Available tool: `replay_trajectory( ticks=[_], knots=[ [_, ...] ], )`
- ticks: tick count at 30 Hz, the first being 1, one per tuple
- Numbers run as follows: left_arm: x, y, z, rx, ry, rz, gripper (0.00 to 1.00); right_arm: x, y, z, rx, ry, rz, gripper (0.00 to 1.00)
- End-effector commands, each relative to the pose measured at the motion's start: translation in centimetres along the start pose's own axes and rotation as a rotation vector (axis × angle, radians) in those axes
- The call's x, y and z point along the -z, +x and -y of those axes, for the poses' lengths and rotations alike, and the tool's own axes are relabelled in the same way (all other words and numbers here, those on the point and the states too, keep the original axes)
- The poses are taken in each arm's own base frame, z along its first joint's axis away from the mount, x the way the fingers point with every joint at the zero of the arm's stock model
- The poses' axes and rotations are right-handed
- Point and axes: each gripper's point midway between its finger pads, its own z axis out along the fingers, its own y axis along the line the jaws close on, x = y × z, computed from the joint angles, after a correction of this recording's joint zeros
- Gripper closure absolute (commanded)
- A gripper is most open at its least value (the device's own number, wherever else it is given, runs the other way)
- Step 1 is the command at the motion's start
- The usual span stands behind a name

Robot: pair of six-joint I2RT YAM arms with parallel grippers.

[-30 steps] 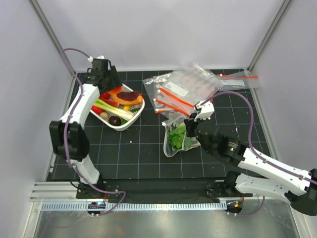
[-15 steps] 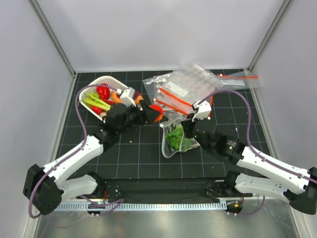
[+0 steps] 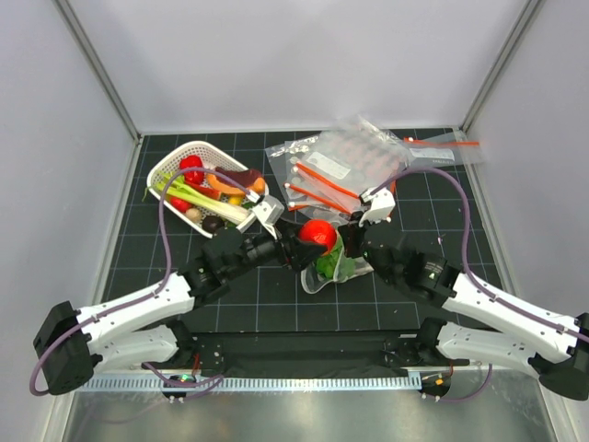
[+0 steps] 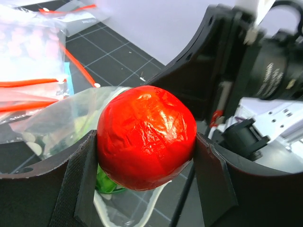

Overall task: Place the food in the zip-top bag and seal the zipper
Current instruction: Place the fake vegetable in the zipper food storage bag.

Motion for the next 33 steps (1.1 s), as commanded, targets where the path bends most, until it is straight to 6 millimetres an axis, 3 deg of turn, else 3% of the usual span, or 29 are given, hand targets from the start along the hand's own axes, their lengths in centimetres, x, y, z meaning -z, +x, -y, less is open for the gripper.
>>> replay_trajectory(
  ticks=[1,10,15,21,29,33],
  knots=[
    [-0.2,-0.5,0.3,-0.091,0.048,0.065,0.69,1.4,-3.8,-0.6,-0.081,-0.037,0.105,0.99],
    [-2.6,2.5,0.0,-0.094,0.057,-0.035,0.71,2.2,-4.3,-0.1,-0.109,-0.041,0.141,0.99],
    [-3.8,3.2,-1.5,-0.145,-0.007,-0.043,0.71,1.6,-3.7,-1.2,-0.101,-0.079,0.113,0.99],
    [-4.9,3.9,-1.6,-0.188,0.016,-0.015,0.75,0.5,-2.5,-2.6,-0.087,-0.119,0.064,0.99],
    [-6.2,3.3,-4.1,-0.268,-0.091,0.066,0.75,0.7,-2.2,-3.9,-0.081,-0.193,0.051,0.99],
    [-7.4,5.2,-5.5,-0.245,-0.144,0.008,0.78,1.0,-2.5,-3.7,-0.086,-0.198,0.061,0.99]
  ],
)
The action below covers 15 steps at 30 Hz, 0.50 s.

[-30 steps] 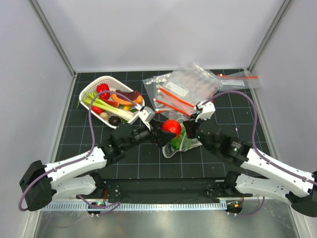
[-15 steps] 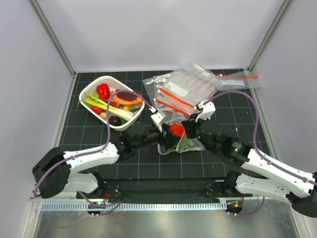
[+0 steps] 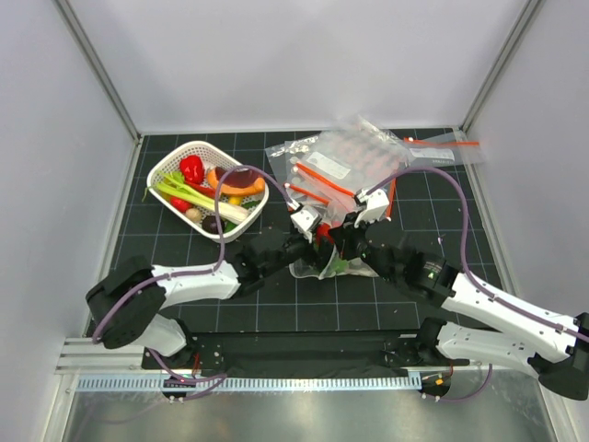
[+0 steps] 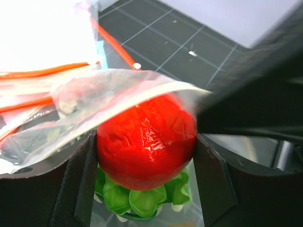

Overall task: Place the food in the zip-top bag and seal the zipper
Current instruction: Place the fake vegetable in the zipper food storage bag.

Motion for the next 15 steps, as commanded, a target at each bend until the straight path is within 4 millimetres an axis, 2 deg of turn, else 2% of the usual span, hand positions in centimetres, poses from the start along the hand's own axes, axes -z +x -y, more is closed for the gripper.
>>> replay_trajectory(
  ticks=[1,4,6,9,11,13,15],
  knots=[
    [-1.7,-1.8,-1.0,-0.008,-0.067,0.073,0.79,0.7,-2.4,-1.4,-0.052,-0.071,0.084,0.99],
    [-2.1,-0.7,-1.7,0.016,-0.102,0.054,0.78,0.9,-2.5,-1.4,-0.054,-0.078,0.092,0.99],
    [-2.5,-0.1,-0.5,0.056,-0.049,0.036,0.77,0.9,-2.7,-1.3,-0.057,-0.073,0.098,0.99],
    [-3.2,2.3,0.4,0.100,-0.037,-0.029,0.74,1.2,-3.0,-0.9,-0.066,-0.059,0.118,0.99],
    [-3.8,4.2,0.8,0.121,-0.038,-0.079,0.67,1.6,-3.5,-0.2,-0.086,-0.039,0.153,0.99],
    [-4.0,4.1,1.1,0.107,-0.042,-0.074,0.55,1.9,-3.4,0.5,-0.099,-0.016,0.178,0.99],
    [-3.8,2.9,0.9,0.087,-0.060,-0.045,0.46,2.3,-3.9,0.7,-0.112,-0.018,0.203,0.99]
  ],
)
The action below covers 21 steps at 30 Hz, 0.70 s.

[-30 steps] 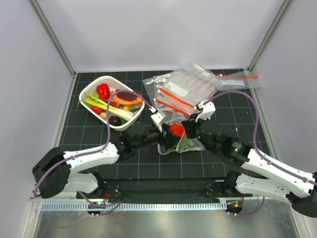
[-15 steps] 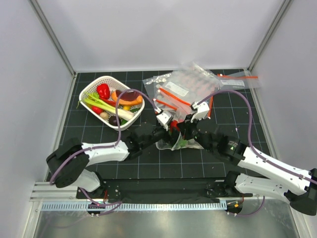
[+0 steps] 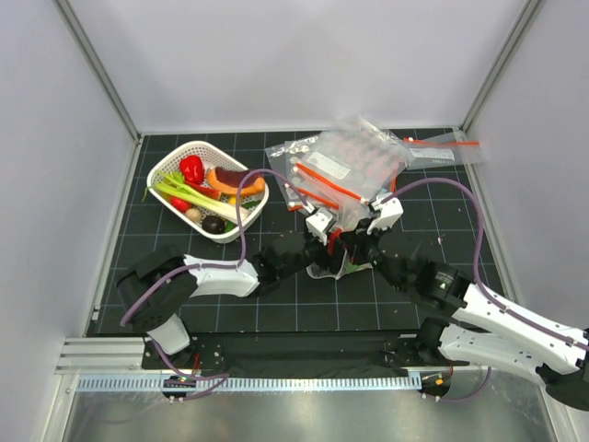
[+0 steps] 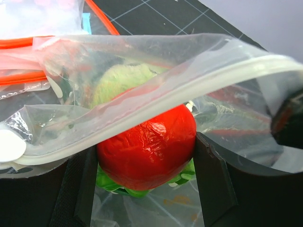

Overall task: Place the food in the zip-top bag and seal the zipper
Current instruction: Place the fake vegetable in the zipper food storage bag.

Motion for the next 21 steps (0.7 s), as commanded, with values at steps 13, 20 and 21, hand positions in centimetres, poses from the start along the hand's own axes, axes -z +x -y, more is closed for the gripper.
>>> replay_trajectory(
  ticks=[13,20,21],
  knots=[
    [3.9,-5.8,1.6,0.003,-0.087,-0.006,0.00,1.1,-4.6,0.2,-0.134,0.028,0.176,0.99],
    [5.6,-6.7,2.6,0.004,-0.096,-0.061,0.00,1.4,-4.9,0.9,-0.142,0.059,0.195,0.99],
    [5.6,-6.7,2.5,0.003,-0.100,-0.063,0.00,1.5,-5.1,0.9,-0.145,0.059,0.199,0.99]
  ],
)
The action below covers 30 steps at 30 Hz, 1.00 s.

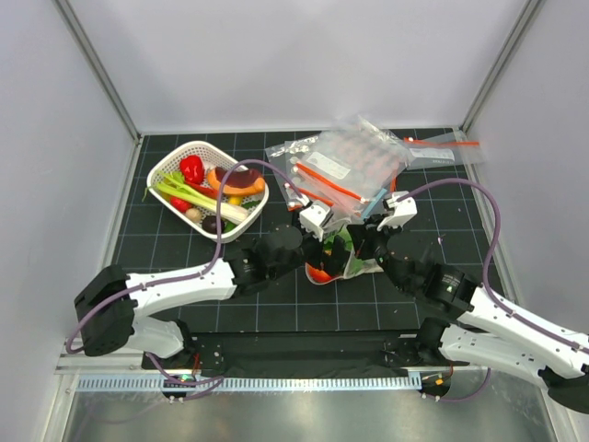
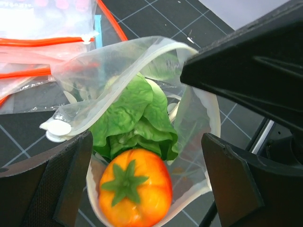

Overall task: Place the food in the zip-top bag and seal the zipper
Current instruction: Place the fake vegetable in the zipper food storage bag.

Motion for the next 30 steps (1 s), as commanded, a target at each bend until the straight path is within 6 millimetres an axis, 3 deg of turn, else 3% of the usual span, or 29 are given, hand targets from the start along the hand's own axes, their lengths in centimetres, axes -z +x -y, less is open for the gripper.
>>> replay_trajectory(
  ticks=[1,4,8,14,17,23,26,27,29,30],
  knots=[
    [1.0,-1.4,-0.1,0.003,-0.032,0.001,0.01,0.4,-3.0,-0.5,-0.076,-0.003,0.096,0.99],
    [1.4,-1.8,-0.3,0.006,-0.054,-0.019,0.01,0.4,-2.9,-0.5,-0.071,-0.002,0.091,0.99],
    [3.4,-2.1,-1.5,0.025,-0.115,-0.035,0.04,0.4,-3.0,-0.4,-0.071,0.003,0.093,0.99],
    [5.3,-2.3,-4.2,-0.008,-0.243,-0.018,0.19,0.3,-2.8,-0.4,-0.069,0.007,0.091,0.99],
    [4.3,-1.4,-5.1,-0.055,-0.292,-0.048,0.22,0.3,-2.8,-0.5,-0.069,0.002,0.089,0.99],
    [0.8,1.1,-4.1,-0.055,-0.267,-0.149,0.34,0.3,-2.8,-0.6,-0.069,-0.004,0.088,0.99],
    [-0.1,1.8,-5.0,-0.080,-0.316,-0.172,0.53,0.3,-2.8,-0.7,-0.070,-0.010,0.086,0.99],
    [-0.4,1.3,-5.2,-0.080,-0.326,-0.171,0.70,0.2,-2.7,-0.8,-0.068,-0.010,0.084,0.99],
    [-0.1,1.6,-6.0,-0.091,-0.360,-0.196,0.92,0.2,-2.7,-0.8,-0.065,-0.012,0.081,0.99],
    [0.4,0.7,-5.9,-0.088,-0.361,-0.179,1.00,0.1,-2.6,-1.0,-0.059,-0.017,0.077,0.99]
  ],
)
